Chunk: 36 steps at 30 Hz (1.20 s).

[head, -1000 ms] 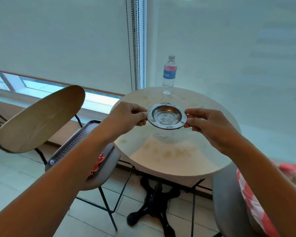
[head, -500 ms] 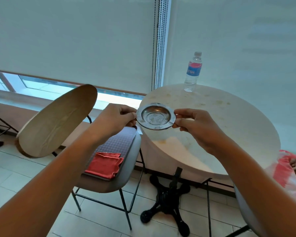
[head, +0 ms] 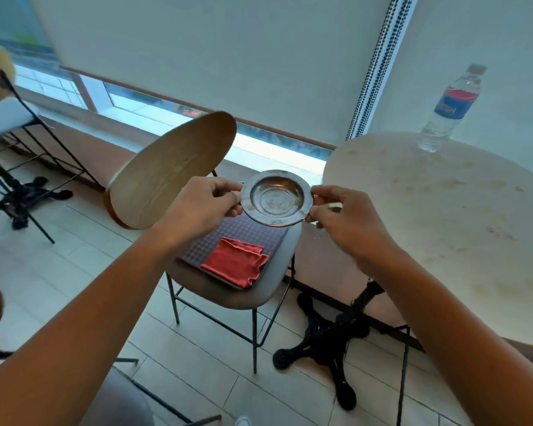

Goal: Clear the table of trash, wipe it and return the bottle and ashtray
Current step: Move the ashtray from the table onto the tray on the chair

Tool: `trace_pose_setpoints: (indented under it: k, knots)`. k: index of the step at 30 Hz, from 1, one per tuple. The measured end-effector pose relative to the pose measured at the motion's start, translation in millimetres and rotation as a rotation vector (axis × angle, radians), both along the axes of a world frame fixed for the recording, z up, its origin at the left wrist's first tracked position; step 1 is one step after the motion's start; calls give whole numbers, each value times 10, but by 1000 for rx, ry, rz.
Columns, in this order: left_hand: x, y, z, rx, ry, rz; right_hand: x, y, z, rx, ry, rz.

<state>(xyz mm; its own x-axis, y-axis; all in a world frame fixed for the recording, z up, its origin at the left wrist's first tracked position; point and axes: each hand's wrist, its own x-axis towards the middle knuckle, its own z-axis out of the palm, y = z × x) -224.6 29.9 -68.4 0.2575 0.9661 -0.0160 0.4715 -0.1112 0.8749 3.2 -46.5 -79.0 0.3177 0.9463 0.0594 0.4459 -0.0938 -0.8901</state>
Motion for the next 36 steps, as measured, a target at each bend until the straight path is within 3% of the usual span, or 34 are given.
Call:
trace_pose_setpoints:
  k: [11, 18, 36]
  knots:
    - [-340, -284, -358, -15, 23, 222, -383, 66, -393, -54, -4, 174]
    - [-554, -136, -715, -81, 58, 244, -587, 267, -741, -131, 37, 197]
    - [-219, 1534, -2007, -209, 114, 23, -572, 1522, -1947, -275, -44, -120]
